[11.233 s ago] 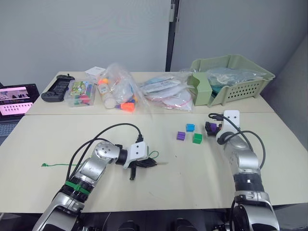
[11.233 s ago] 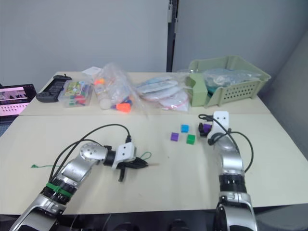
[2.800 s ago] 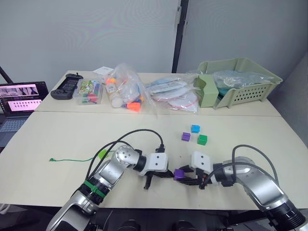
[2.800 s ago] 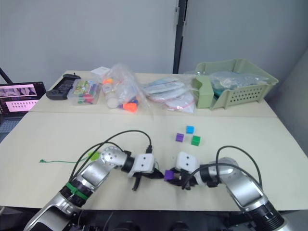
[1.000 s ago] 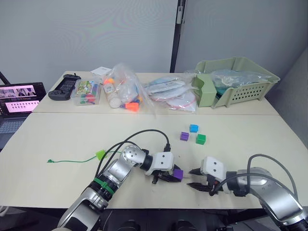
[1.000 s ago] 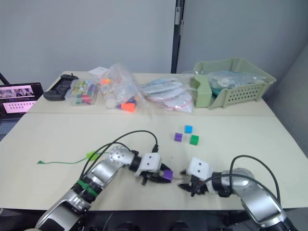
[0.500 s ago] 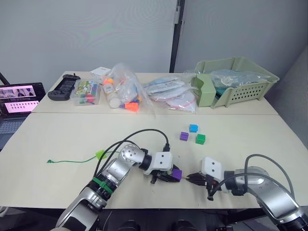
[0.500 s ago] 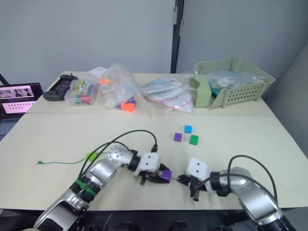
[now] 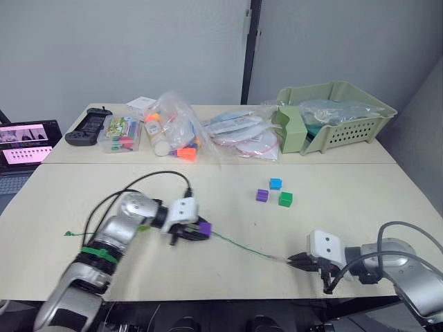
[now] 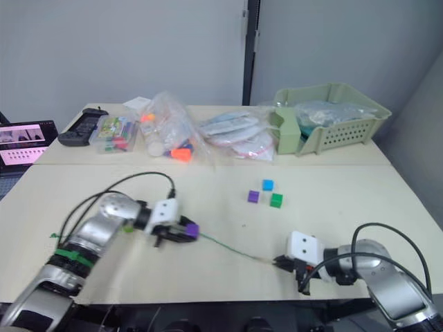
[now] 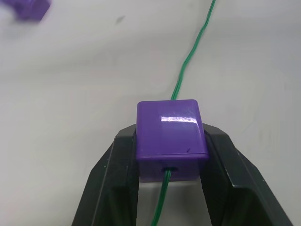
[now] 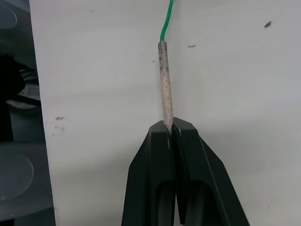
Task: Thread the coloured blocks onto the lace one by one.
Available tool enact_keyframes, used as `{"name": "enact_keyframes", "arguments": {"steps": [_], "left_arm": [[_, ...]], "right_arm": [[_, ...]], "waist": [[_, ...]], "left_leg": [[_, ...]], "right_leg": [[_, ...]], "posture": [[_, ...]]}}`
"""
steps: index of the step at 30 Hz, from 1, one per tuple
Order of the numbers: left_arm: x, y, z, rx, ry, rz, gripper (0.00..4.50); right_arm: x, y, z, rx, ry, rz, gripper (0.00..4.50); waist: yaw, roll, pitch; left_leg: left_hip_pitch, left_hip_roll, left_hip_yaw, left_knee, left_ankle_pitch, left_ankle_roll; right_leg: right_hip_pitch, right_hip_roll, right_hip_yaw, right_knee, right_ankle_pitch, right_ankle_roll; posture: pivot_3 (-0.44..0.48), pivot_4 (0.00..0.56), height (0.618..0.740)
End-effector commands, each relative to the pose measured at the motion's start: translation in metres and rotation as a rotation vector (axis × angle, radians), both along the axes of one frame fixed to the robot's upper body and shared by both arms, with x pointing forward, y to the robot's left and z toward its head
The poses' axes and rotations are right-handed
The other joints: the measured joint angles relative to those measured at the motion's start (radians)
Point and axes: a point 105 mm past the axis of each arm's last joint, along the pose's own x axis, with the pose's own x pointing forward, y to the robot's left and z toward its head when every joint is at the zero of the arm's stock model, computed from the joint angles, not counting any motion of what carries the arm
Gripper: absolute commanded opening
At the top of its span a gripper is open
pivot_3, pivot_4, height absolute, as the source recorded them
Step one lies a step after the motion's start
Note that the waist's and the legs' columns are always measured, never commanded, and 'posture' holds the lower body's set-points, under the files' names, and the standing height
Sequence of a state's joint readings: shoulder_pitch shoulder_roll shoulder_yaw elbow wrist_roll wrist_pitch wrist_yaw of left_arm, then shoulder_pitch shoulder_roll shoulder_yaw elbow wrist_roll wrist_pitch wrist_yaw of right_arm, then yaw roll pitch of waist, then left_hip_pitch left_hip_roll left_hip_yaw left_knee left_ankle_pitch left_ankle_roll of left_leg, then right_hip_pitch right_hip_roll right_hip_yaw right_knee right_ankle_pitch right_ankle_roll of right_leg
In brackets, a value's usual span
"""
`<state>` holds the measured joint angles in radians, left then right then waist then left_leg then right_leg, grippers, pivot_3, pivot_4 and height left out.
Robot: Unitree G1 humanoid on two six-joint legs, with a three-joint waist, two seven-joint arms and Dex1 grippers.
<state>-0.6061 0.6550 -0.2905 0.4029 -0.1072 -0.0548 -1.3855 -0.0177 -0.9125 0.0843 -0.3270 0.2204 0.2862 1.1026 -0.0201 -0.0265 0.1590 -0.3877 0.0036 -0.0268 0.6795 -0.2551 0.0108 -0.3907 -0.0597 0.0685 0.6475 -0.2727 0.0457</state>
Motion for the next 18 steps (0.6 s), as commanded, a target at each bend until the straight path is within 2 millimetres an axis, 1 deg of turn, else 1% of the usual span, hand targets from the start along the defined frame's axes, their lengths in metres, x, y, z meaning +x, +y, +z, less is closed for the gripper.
{"name": "enact_keyframes", "arguments": {"steps": [1,3,4,5,7,10,15,17,18], "left_arm": [[0.001,0.044,0.005,0.050,0.047,0.061,1.22],[-0.002,0.076,-0.002,0.124,0.067,0.107,1.22],[-0.003,0.088,-0.004,0.143,0.073,0.127,1.22],[-0.004,0.097,-0.005,0.156,0.075,0.142,1.22],[-0.003,0.104,-0.005,0.161,0.071,0.153,1.22],[-0.002,0.109,-0.003,0.156,0.055,0.165,1.22],[-0.006,0.109,-0.004,0.172,0.037,0.127,1.22],[-0.005,0.107,-0.003,0.154,0.036,0.126,1.22],[-0.004,0.102,0.002,0.115,0.048,0.124,1.72]], "right_arm": [[0.005,0.005,0.010,0.026,-0.046,0.016,0.00],[0.007,0.007,0.010,0.033,-0.050,0.021,0.00],[0.008,0.008,0.010,0.036,-0.051,0.023,0.00],[0.009,0.009,0.010,0.038,-0.052,0.025,0.00],[0.010,0.010,0.010,0.039,-0.052,0.027,0.00],[0.012,0.012,0.011,0.046,-0.055,0.031,0.00],[0.014,0.014,0.010,0.053,-0.055,0.035,0.00],[0.015,0.016,0.011,0.061,-0.056,0.037,0.00],[0.016,0.017,0.012,0.064,-0.058,0.038,0.00]], "waist": [[0.001,0.000,0.000],[0.004,0.000,0.000],[0.003,0.000,0.000],[0.002,0.000,0.000],[0.001,0.000,0.000],[-0.002,0.000,0.000],[-0.003,0.000,0.000],[-0.003,0.000,0.000],[-0.003,0.000,0.000]], "left_leg": [[0.000,0.000,0.000,0.000,0.000,0.000],[0.000,0.000,0.000,0.000,0.000,0.000],[0.000,0.000,0.000,0.000,0.000,0.000],[0.000,0.000,0.001,0.000,0.000,0.000],[0.001,0.001,0.001,0.000,0.000,0.000],[0.001,0.001,0.002,0.000,0.000,0.000],[0.002,0.003,0.002,-0.001,0.000,0.000],[0.002,0.004,0.002,-0.001,0.000,0.000],[0.002,0.003,0.002,-0.001,0.000,0.000]], "right_leg": [[0.000,0.000,0.000,0.000,0.000,0.000],[0.000,0.000,0.000,0.000,0.000,0.000],[0.000,0.000,0.000,0.000,0.000,0.000],[0.000,0.000,0.000,0.000,0.000,0.000],[0.000,0.000,0.000,0.000,0.000,0.000],[0.000,0.000,0.000,0.000,0.000,0.000],[0.000,0.001,0.000,0.001,0.000,0.000],[0.000,0.001,0.000,0.001,0.000,0.000],[0.000,0.001,0.000,0.001,0.000,0.000]], "posture": [[0.000,0.150,0.740],[0.000,0.150,0.740],[0.000,0.150,0.740],[0.000,0.150,0.740],[0.000,0.150,0.740],[0.000,0.150,0.740],[0.000,0.150,0.740],[0.000,0.150,0.740],[0.000,0.150,0.740]]}}
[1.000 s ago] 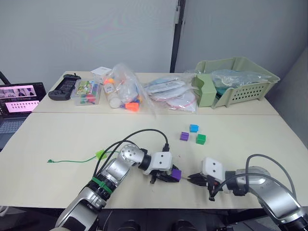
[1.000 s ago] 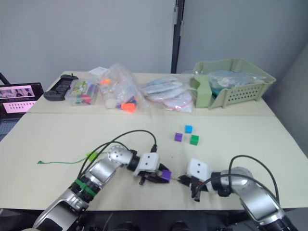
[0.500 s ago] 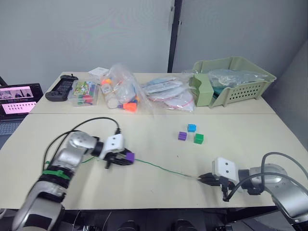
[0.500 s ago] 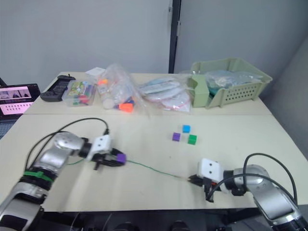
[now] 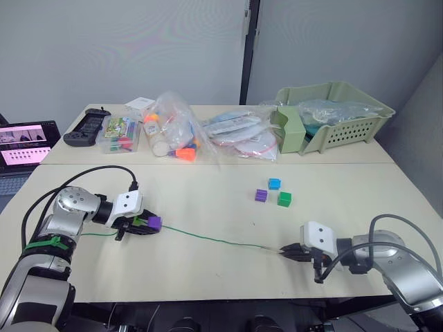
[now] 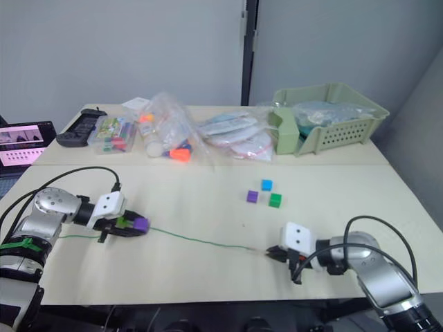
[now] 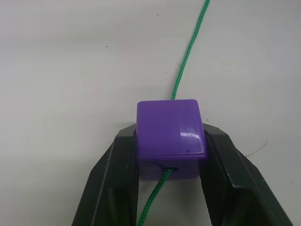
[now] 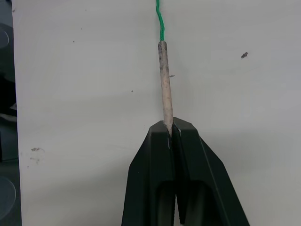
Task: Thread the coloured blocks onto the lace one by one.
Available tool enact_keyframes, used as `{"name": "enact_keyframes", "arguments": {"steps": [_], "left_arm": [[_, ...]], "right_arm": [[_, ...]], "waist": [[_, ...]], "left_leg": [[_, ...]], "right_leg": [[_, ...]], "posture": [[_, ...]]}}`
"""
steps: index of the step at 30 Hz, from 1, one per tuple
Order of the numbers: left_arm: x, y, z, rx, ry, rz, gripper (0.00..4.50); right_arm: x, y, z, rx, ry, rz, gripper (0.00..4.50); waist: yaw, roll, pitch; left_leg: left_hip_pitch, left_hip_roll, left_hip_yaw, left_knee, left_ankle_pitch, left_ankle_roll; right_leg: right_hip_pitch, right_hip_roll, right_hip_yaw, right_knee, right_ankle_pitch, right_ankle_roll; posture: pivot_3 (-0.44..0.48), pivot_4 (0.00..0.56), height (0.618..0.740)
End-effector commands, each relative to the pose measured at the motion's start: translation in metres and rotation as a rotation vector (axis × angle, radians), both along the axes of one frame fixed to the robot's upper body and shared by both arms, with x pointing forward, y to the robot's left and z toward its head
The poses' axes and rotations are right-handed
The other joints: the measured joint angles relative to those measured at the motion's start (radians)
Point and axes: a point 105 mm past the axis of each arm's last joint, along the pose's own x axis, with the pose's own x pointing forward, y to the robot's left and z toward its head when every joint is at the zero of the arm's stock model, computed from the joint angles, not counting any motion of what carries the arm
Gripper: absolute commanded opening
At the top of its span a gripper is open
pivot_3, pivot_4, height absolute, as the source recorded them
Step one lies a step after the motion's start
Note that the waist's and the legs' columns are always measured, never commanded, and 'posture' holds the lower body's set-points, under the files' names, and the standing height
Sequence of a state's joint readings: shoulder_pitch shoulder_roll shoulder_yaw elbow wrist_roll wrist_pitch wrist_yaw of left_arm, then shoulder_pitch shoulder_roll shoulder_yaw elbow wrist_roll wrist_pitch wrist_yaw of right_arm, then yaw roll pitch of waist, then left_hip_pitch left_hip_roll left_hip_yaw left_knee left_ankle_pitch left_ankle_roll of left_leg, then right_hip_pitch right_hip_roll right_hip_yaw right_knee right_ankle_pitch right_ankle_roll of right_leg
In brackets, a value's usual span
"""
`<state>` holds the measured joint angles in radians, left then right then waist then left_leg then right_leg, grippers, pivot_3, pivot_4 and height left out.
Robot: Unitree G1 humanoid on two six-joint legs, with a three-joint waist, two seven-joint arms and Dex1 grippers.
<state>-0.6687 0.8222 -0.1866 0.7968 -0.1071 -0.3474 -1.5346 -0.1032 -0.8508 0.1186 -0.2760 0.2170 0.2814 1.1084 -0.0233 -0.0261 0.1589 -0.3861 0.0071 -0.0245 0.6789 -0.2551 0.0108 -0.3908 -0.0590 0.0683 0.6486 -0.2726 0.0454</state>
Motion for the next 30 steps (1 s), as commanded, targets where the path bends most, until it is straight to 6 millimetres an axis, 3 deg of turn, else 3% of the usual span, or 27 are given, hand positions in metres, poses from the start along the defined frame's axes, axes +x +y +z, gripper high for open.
{"name": "enact_keyframes", "arguments": {"steps": [1,5,7,11,13,19,22,29,30], "left_arm": [[-0.005,0.001,-0.002,-0.015,0.064,0.005,2.28],[0.006,-0.031,0.025,-0.110,-0.067,-0.052,3.57],[-0.005,-0.047,0.033,-0.164,-0.005,-0.106,4.22],[-0.029,-0.080,0.035,-0.233,0.045,-0.196,4.22],[-0.038,-0.109,0.031,-0.290,0.038,-0.235,4.22],[-0.038,-0.163,0.013,-0.365,-0.012,-0.223,4.22],[-0.036,-0.177,0.006,-0.382,-0.022,-0.211,4.22],[-0.036,-0.186,0.002,-0.380,-0.002,-0.244,4.22],[-0.035,-0.187,0.003,-0.381,0.000,-0.242,3.96]], "right_arm": [[0.003,0.005,0.008,0.012,-0.036,0.022,0.00],[0.004,0.014,0.009,0.019,-0.041,0.034,0.00],[0.005,0.021,0.009,0.027,-0.043,0.039,0.00],[0.007,0.032,0.012,0.046,-0.044,0.045,0.00],[0.008,0.038,0.012,0.045,-0.048,0.052,0.00],[0.014,0.053,0.012,0.047,-0.061,0.065,0.00],[0.014,0.057,0.014,0.053,-0.061,0.071,0.00],[0.015,0.061,0.016,0.052,-0.065,0.083,0.00],[0.015,0.061,0.016,0.052,-0.066,0.083,0.00]], "waist": [[0.000,0.000,0.000],[0.007,0.000,0.000],[0.010,0.000,0.000],[0.008,0.000,0.000],[0.009,0.000,0.000],[0.012,0.000,0.001],[0.011,0.000,0.001],[0.010,0.000,0.001],[0.010,0.000,0.001]], "left_leg": [[0.000,0.000,0.000,0.000,0.000,0.000],[-0.003,0.000,0.000,0.001,0.000,0.000],[-0.005,0.000,-0.001,0.001,0.000,0.000],[-0.006,0.000,-0.001,0.001,0.000,0.000],[-0.006,0.000,-0.001,0.000,-0.001,0.000],[-0.006,-0.001,-0.001,0.001,0.000,0.000],[-0.006,-0.001,-0.001,0.001,0.000,0.000],[-0.006,-0.003,-0.002,0.001,0.000,0.000],[-0.006,-0.003,-0.002,0.001,0.000,0.000]], "right_leg": [[0.000,0.000,0.000,0.000,0.000,0.000],[-0.002,0.000,0.000,0.000,0.000,0.000],[-0.004,-0.001,0.000,0.000,0.000,0.000],[-0.005,-0.001,0.000,0.001,0.000,0.000],[-0.005,-0.002,0.000,0.002,0.000,0.000],[-0.005,-0.001,0.000,0.001,0.000,0.000],[-0.005,-0.001,0.000,0.001,0.000,0.000],[-0.005,-0.001,0.000,0.001,0.000,0.000],[-0.005,-0.001,0.000,0.001,0.000,0.000]], "posture": [[0.000,0.150,0.740],[0.000,0.150,0.740],[0.000,0.150,0.740],[0.000,0.150,0.740],[0.000,0.150,0.740],[0.000,0.150,0.740],[0.000,0.150,0.740],[0.000,0.150,0.740],[0.000,0.150,0.740]]}}
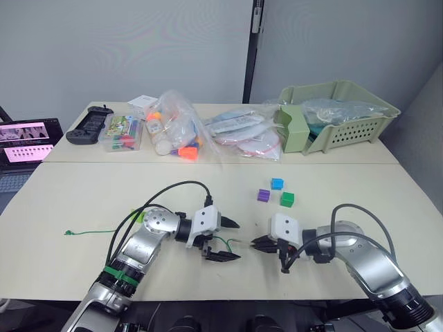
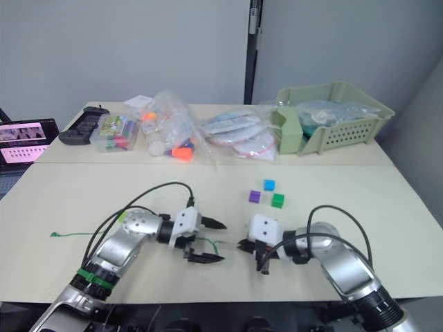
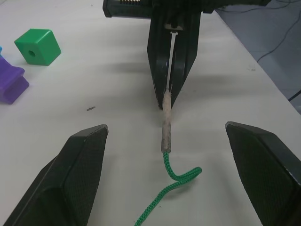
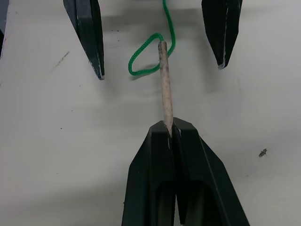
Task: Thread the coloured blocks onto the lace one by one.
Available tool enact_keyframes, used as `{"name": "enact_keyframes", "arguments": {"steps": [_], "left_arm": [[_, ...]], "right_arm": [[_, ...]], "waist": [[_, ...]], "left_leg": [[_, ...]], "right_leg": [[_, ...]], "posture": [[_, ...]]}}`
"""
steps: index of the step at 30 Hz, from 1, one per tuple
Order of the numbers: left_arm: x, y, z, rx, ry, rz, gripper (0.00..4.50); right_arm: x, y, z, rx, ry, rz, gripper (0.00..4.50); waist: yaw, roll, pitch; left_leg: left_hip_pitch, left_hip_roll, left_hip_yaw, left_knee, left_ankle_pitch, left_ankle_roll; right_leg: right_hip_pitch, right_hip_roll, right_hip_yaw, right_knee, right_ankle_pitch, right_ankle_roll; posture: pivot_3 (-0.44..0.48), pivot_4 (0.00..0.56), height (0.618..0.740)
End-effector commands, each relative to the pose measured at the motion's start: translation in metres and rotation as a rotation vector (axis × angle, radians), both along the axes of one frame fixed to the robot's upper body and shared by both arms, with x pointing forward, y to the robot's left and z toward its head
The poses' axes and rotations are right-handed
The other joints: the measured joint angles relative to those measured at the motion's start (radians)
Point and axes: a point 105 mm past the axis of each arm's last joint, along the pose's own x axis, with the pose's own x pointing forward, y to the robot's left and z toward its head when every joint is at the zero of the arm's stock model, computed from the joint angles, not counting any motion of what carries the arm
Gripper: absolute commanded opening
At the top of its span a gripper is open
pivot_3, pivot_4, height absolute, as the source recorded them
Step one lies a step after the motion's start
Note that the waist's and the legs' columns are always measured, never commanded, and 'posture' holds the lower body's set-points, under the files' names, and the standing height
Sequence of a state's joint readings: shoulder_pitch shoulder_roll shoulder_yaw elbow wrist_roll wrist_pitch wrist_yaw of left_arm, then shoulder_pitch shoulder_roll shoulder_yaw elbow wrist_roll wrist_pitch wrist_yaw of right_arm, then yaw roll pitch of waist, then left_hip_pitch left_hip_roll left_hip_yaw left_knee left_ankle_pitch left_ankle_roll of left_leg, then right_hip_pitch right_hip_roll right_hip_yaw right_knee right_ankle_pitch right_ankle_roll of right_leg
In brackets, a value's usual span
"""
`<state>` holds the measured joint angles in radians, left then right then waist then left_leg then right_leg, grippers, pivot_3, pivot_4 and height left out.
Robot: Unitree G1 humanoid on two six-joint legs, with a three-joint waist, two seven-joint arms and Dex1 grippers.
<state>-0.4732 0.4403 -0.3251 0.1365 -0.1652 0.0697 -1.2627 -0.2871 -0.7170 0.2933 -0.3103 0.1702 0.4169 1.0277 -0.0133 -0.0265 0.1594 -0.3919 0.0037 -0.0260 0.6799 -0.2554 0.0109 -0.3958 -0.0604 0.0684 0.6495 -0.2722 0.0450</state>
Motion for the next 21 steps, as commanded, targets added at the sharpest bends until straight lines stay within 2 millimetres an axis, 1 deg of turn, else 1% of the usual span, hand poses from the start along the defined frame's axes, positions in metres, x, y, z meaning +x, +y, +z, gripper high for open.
{"name": "enact_keyframes", "arguments": {"steps": [1,6,8,9,11,12,13,21], "left_arm": [[0.0014,-0.0069,0.0099,-0.020,-0.029,-0.022,3.67],[0.0010,-0.0075,0.0110,-0.023,-0.027,-0.017,2.03],[0.0019,-0.0072,0.0100,-0.014,-0.034,-0.011,1.61],[0.0025,-0.0070,0.0095,-0.012,-0.035,-0.008,1.10],[0.0037,-0.0067,0.0090,-0.008,-0.036,-0.001,0.38],[0.0049,-0.0064,0.0087,-0.005,-0.041,0.005,0.14],[0.0055,-0.0059,0.0085,-0.002,-0.044,0.009,0.03],[0.0075,-0.0031,0.0063,0.017,-0.057,0.018,0.03]], "right_arm": [[0.0004,0.0037,0.0091,0.008,-0.037,0.017,0.00],[-0.0008,0.0026,0.0074,0.005,-0.034,0.014,0.00],[-0.0012,0.0023,0.0068,0.003,-0.032,0.014,0.00],[-0.0012,0.0022,0.0067,0.003,-0.031,0.014,0.00],[-0.0012,0.0022,0.0066,0.004,-0.030,0.014,0.00],[-0.0012,0.0021,0.0064,0.003,-0.030,0.014,0.00],[-0.0015,0.0023,0.0062,0.002,-0.030,0.015,0.00],[-0.0017,0.0025,0.0065,0.002,-0.030,0.016,0.00]], "waist": [[0.000,0.000,0.000],[0.001,0.000,0.000],[0.001,0.000,0.000],[0.001,0.000,0.000],[0.001,0.000,0.000],[0.001,0.000,0.000],[0.001,0.000,0.000],[0.001,0.000,0.000]], "left_leg": [[0.000,0.000,0.000,0.000,0.000,0.000],[0.000,-0.001,0.000,0.000,0.000,0.000],[0.000,-0.001,0.000,0.000,0.000,0.000],[0.000,-0.001,0.000,0.000,0.000,0.000],[0.000,-0.001,0.000,0.000,0.000,0.000],[0.000,-0.001,0.000,0.000,0.000,0.000],[0.000,-0.001,0.000,0.000,0.000,0.000],[0.000,-0.001,0.000,0.000,0.000,0.000]], "right_leg": [[0.000,0.000,0.000,0.000,0.000,0.000],[0.000,-0.001,0.000,0.000,0.000,0.000],[0.000,-0.001,0.000,0.000,0.000,0.000],[0.000,-0.001,0.000,0.000,0.000,0.000],[0.000,-0.001,0.000,0.000,0.000,0.000],[0.000,-0.001,0.000,0.000,0.000,0.000],[0.000,-0.001,0.000,0.000,0.000,0.000],[0.000,-0.001,0.000,0.000,0.000,0.000]], "posture": [[0.000,0.150,0.740],[0.000,0.150,0.740],[0.000,0.150,0.740],[0.000,0.150,0.740],[0.000,0.150,0.740],[0.000,0.150,0.740],[0.000,0.150,0.740],[0.000,0.150,0.740]]}}
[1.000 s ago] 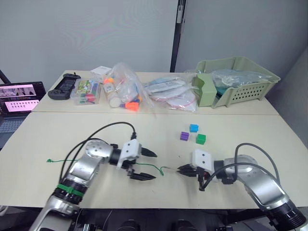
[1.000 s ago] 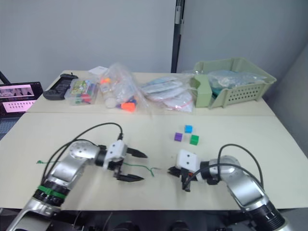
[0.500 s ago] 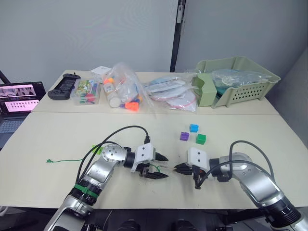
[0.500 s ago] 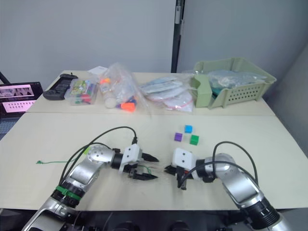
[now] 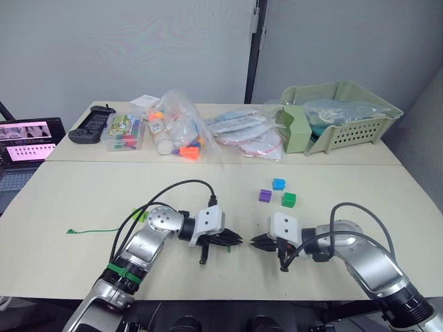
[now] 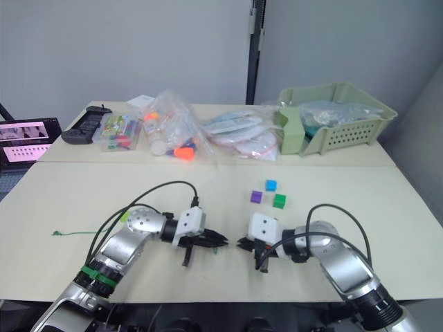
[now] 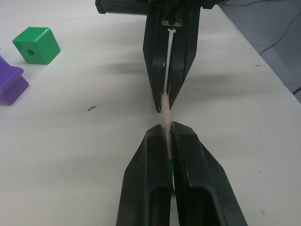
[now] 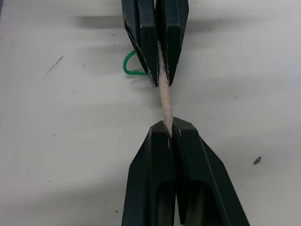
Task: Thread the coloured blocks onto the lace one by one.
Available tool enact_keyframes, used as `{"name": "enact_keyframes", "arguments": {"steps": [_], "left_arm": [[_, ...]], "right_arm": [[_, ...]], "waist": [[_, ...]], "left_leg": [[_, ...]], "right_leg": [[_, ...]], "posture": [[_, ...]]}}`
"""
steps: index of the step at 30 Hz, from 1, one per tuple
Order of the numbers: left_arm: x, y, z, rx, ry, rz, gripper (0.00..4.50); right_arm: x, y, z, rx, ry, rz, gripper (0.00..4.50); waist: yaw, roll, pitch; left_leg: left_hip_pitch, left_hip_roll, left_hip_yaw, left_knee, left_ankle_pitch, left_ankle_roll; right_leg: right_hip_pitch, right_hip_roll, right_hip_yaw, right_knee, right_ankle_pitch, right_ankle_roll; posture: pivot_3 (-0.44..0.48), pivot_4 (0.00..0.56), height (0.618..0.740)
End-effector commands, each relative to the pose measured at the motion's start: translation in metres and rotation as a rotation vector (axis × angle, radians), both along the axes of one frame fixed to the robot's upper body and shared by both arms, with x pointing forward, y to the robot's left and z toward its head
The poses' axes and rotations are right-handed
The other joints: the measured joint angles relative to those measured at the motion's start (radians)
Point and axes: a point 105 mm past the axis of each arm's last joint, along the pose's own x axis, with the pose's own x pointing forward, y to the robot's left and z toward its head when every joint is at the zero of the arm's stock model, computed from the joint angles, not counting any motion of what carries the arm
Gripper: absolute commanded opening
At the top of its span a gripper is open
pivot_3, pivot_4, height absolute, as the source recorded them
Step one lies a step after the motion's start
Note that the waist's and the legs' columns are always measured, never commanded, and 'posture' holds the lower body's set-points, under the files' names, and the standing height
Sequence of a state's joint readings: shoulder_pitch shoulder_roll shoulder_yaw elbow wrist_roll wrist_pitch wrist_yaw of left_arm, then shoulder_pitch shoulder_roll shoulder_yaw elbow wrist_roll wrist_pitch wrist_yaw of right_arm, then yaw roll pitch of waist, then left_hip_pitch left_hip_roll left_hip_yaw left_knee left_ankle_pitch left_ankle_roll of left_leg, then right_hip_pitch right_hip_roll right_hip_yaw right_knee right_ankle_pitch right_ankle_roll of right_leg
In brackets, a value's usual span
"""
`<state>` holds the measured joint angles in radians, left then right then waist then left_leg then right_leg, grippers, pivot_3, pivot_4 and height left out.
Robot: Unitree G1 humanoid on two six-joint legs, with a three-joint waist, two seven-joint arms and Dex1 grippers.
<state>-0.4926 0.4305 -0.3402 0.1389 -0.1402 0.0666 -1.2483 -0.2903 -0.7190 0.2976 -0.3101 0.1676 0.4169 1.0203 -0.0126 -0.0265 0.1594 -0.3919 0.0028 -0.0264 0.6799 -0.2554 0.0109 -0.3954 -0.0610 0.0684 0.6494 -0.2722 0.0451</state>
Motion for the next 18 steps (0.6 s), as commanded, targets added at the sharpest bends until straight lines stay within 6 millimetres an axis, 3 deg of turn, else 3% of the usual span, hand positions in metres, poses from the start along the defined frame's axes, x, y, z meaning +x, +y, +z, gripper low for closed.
{"name": "enact_keyframes", "arguments": {"steps": [1,13,18], "left_arm": [[0.006,0.002,0.005,-0.001,-0.032,0.023,0.03],[0.010,0.005,0.006,0.005,-0.040,0.044,0.03],[0.011,0.010,0.005,0.018,-0.039,0.042,0.00]], "right_arm": [[-0.003,0.002,0.006,0.006,-0.024,0.020,0.00],[-0.006,0.005,0.017,0.080,-0.008,-0.014,0.00],[-0.005,-0.019,0.025,0.089,-0.020,-0.136,1.53]], "waist": [[0.000,0.000,0.000],[0.001,0.000,0.000],[0.001,0.000,0.000]], "left_leg": [[0.000,0.000,0.000,0.000,0.000,0.000],[0.000,0.000,0.000,0.000,0.000,0.000],[0.000,0.000,-0.001,0.000,0.000,0.000]], "right_leg": [[0.000,0.000,0.000,0.000,0.000,0.000],[0.000,0.000,0.000,0.000,0.000,0.000],[0.000,0.000,0.000,0.000,0.000,0.000]], "posture": [[0.000,0.150,0.740],[0.000,0.150,0.740],[0.000,0.150,0.740]]}}
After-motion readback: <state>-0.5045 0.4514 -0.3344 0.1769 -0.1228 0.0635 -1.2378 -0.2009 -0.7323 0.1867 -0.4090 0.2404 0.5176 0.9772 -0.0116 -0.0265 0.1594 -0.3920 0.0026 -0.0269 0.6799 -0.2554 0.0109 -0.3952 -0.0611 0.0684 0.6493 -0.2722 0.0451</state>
